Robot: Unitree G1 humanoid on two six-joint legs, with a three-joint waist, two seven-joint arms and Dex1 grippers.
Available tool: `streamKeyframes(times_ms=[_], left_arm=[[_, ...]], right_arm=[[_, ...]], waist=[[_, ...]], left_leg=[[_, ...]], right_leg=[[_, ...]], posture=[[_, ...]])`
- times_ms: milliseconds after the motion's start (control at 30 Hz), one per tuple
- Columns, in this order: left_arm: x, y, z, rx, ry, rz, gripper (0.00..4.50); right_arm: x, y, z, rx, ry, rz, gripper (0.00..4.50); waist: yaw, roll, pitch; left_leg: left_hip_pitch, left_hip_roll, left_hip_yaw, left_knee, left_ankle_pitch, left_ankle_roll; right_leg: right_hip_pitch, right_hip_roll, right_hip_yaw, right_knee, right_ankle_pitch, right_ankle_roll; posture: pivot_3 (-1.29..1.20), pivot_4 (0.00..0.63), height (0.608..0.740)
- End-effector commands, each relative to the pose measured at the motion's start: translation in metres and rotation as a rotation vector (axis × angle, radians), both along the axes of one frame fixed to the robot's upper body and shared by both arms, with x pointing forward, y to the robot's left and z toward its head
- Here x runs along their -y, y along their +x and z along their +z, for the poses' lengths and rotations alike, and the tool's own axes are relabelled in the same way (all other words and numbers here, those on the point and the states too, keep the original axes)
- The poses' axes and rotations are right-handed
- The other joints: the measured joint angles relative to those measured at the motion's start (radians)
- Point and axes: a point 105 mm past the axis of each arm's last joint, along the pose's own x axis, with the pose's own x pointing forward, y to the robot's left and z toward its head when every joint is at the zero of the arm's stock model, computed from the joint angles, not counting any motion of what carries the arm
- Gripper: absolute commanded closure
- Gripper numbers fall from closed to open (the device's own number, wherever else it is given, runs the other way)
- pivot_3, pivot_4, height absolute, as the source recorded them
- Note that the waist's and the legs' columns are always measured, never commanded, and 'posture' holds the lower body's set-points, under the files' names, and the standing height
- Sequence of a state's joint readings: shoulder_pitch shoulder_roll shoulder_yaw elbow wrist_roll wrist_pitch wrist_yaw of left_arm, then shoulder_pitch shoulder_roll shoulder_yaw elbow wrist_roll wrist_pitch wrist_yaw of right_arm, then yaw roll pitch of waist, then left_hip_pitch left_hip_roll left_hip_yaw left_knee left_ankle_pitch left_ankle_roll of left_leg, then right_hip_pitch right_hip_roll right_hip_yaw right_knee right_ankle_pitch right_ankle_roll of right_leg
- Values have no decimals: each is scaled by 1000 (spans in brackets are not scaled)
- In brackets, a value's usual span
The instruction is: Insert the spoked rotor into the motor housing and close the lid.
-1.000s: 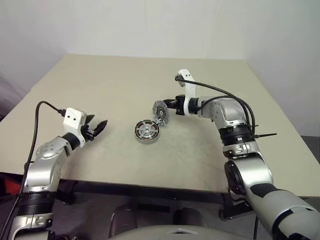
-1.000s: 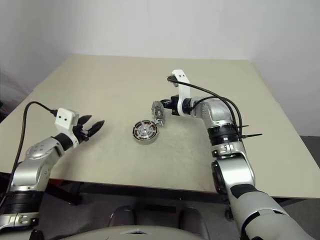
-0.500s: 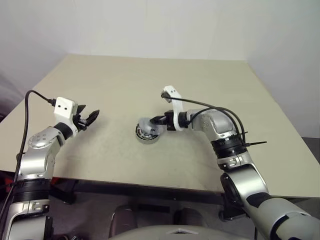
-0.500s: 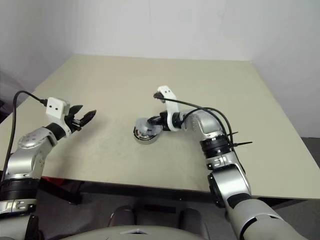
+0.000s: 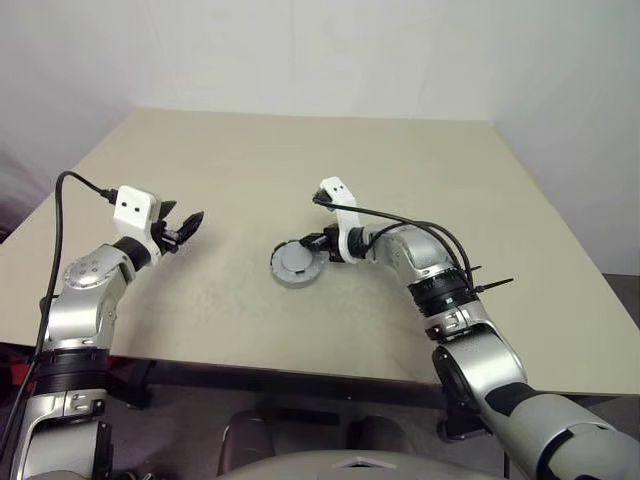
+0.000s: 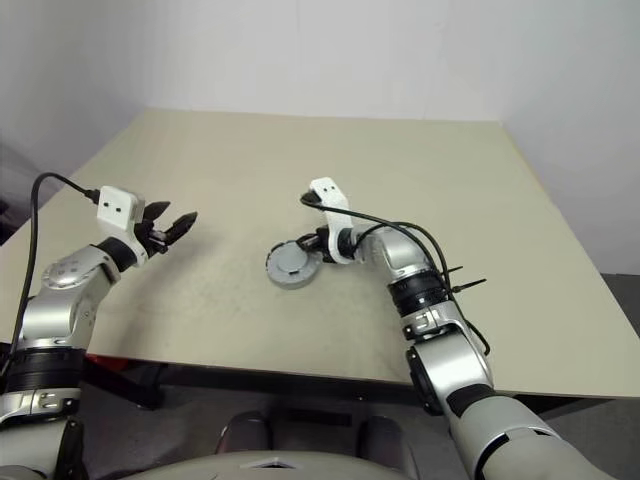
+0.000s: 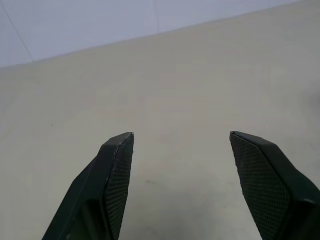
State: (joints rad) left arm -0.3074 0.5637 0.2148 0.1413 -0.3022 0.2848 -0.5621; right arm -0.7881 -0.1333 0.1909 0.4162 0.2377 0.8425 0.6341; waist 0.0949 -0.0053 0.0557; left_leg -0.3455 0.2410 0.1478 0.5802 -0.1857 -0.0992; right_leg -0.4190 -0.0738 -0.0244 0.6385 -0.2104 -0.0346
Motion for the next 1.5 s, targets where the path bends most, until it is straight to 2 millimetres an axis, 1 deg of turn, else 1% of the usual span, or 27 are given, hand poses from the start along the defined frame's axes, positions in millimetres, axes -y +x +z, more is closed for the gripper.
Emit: streamKeyframes(times_ms=[33,133,267,333,400,500,633,767,867,900,1133,1300,1500], left_arm=[[9,1,14,54,6,-25,1261],[18,-1,8,36,-16,-53,1261],[31,-4,0,14,-32,-88,1261],[37,-4,-3,8,-35,-101,1261],[42,-4,-4,4,-39,-113,1261],[47,-4,-4,1,-42,-124,1261],[49,-4,-5,-2,-39,-133,1261],[48,-4,-4,-4,-38,-134,1261],[47,-4,-5,-6,-37,-133,1261],[47,-4,-5,-6,-36,-132,1261],[44,-5,-3,-5,-32,-123,1261],[41,-6,-2,-5,-30,-115,1261],[41,-8,-2,-7,-27,-113,1261]], right_arm=[[-8,1,14,115,76,33,4485],[-11,1,36,205,179,55,4485],[-7,0,58,297,284,110,4485],[-5,-1,63,329,311,134,4485],[-2,-6,62,342,327,179,4485],[2,-12,54,349,320,235,3894],[4,-17,38,329,287,275,2622],[3,-19,34,319,290,289,1287],[0,-23,28,299,280,309,167],[-1,-24,26,291,274,314,25],[-10,-33,12,263,233,376,25],[-16,-34,2,254,209,383,25],[-23,-30,-5,256,201,372,25]], waist=[[0,0,0],[0,0,0],[0,0,0],[0,0,0],[0,0,0],[0,0,0],[0,0,0],[-2,0,0],[-1,0,0],[-1,0,0],[-1,0,0],[-2,0,0],[-3,0,0]], left_leg=[[0,0,0,0,0,0],[-2,0,0,0,0,0],[-3,0,0,0,0,0],[-3,0,0,0,0,0],[-3,0,0,0,0,0],[-3,0,0,0,0,0],[-3,0,0,0,0,1],[-3,0,0,0,0,1],[-3,0,0,0,0,1],[-3,0,0,0,0,1],[-3,0,0,0,-1,1],[-3,0,0,0,-1,1],[-3,0,0,0,-1,1]], right_leg=[[0,0,0,0,0,0],[-1,0,0,-1,0,0],[-2,0,0,-1,0,0],[-2,0,0,-1,0,0],[-2,0,0,-1,0,0],[-2,0,0,-1,0,0],[-2,0,0,-1,0,0],[-2,0,0,-1,0,0],[-2,0,0,-1,0,0],[-2,0,0,-1,0,0],[-2,0,0,-1,0,0],[-2,0,0,-1,0,0],[-2,0,0,-1,0,0]], posture=[[0,0,740],[0,0,740],[0,0,740],[0,0,740],[0,0,740],[0,0,740],[0,0,740],[0,0,740],[0,0,740],[0,0,740],[0,0,740],[0,0,740],[0,0,740]])
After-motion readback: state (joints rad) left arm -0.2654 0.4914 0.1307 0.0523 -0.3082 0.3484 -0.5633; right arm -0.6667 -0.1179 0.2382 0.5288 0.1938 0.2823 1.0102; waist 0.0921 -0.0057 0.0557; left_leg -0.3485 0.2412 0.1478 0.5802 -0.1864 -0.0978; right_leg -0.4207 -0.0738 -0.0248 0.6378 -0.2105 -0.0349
